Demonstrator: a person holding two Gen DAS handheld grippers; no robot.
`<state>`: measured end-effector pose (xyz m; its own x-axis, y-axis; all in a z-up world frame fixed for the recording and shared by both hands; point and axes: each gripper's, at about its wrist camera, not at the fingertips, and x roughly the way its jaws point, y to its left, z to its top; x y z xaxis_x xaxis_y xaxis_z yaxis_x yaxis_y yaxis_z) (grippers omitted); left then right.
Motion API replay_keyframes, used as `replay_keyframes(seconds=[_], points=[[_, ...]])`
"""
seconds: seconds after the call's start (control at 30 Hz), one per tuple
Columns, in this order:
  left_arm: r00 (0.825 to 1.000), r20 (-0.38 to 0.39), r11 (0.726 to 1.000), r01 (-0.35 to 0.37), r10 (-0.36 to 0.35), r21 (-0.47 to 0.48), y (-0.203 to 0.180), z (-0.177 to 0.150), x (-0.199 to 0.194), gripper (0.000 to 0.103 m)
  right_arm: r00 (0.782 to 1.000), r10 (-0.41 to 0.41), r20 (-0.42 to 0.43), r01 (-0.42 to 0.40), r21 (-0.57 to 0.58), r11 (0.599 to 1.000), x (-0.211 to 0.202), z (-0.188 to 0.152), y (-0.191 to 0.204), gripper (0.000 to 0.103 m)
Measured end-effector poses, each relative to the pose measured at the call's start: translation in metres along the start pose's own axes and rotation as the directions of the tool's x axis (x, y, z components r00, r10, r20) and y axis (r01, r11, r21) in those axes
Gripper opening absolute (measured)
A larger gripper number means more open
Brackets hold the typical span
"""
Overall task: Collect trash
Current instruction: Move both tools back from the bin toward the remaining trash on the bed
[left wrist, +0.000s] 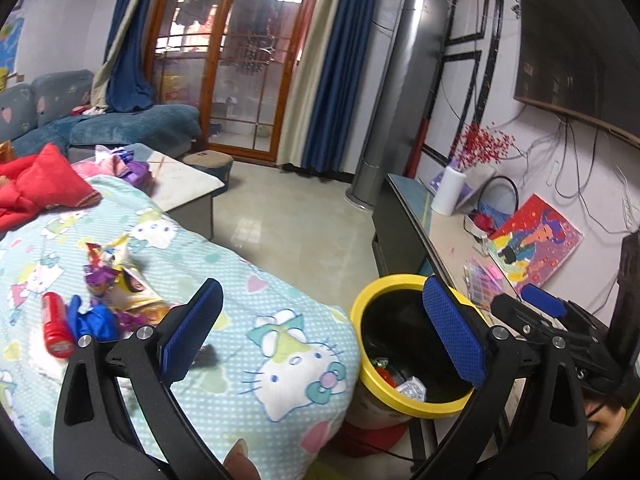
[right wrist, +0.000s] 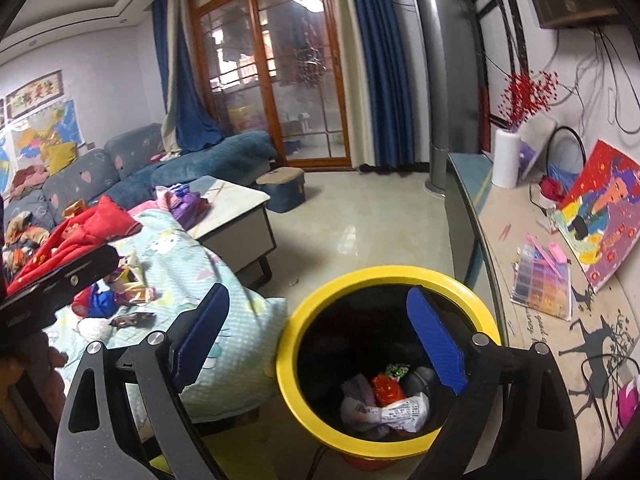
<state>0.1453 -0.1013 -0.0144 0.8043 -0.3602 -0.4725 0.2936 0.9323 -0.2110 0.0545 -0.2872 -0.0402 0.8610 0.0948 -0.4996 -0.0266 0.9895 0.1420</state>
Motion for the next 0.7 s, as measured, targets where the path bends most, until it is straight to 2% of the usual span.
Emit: replay_keyframes(seconds=[0.33,0.7], points=[[0.994,0.055,0.994,-0.087,0.091,-0.064,0.041,0.006,-0.021,0.092,0.997,0.074,-0.007,-0.075,-0.075,0.994,0.0,0.004,0.039,0.088],[0.981,0.096,0.978,-0.153,0.168,-0.144,0.08,0.012,-0.044,0.092,0.983,0.181,-0.025,-0.183,-0.156,0.971,0.004,0.008,0.091,0.088]])
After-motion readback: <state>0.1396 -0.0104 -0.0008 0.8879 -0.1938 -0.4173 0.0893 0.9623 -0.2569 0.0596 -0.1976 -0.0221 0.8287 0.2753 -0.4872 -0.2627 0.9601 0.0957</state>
